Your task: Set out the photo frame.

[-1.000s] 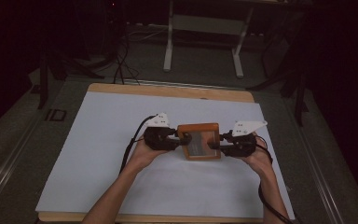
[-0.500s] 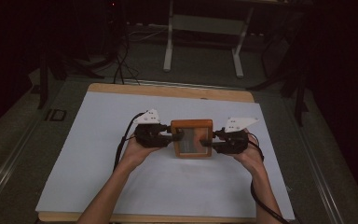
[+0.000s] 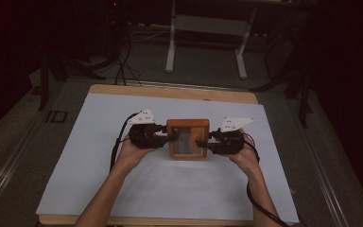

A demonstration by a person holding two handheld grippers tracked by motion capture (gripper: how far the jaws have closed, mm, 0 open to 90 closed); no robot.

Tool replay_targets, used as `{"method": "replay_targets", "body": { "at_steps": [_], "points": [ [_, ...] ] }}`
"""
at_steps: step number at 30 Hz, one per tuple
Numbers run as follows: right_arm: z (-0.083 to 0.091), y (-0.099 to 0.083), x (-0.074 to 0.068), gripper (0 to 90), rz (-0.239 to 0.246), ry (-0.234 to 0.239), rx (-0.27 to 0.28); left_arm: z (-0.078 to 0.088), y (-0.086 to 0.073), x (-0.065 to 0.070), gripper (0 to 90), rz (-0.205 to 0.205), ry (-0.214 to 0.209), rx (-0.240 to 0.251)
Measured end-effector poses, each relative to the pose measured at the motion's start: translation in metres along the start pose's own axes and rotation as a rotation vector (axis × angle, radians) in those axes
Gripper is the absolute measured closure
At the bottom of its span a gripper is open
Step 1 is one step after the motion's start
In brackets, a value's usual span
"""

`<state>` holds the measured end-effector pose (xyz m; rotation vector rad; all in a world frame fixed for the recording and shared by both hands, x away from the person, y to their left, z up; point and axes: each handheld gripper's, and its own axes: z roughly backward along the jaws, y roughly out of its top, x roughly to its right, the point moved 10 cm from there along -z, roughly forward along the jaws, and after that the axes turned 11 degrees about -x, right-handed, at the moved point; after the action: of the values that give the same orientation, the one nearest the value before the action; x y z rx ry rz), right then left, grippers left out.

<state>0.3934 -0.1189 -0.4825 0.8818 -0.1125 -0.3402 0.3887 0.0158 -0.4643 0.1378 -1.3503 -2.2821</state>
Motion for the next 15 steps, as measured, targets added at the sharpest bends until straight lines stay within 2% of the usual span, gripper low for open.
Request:
{"method": "replay_targets", "body": {
  "at_steps": [15],
  "points": [
    [-0.011, 0.003, -0.006, 61.5, -0.036, 0.023, 0.023, 0.01, -0.003, -0.002, 60.9, 0.01, 0.018, 0.011]
  ]
}}
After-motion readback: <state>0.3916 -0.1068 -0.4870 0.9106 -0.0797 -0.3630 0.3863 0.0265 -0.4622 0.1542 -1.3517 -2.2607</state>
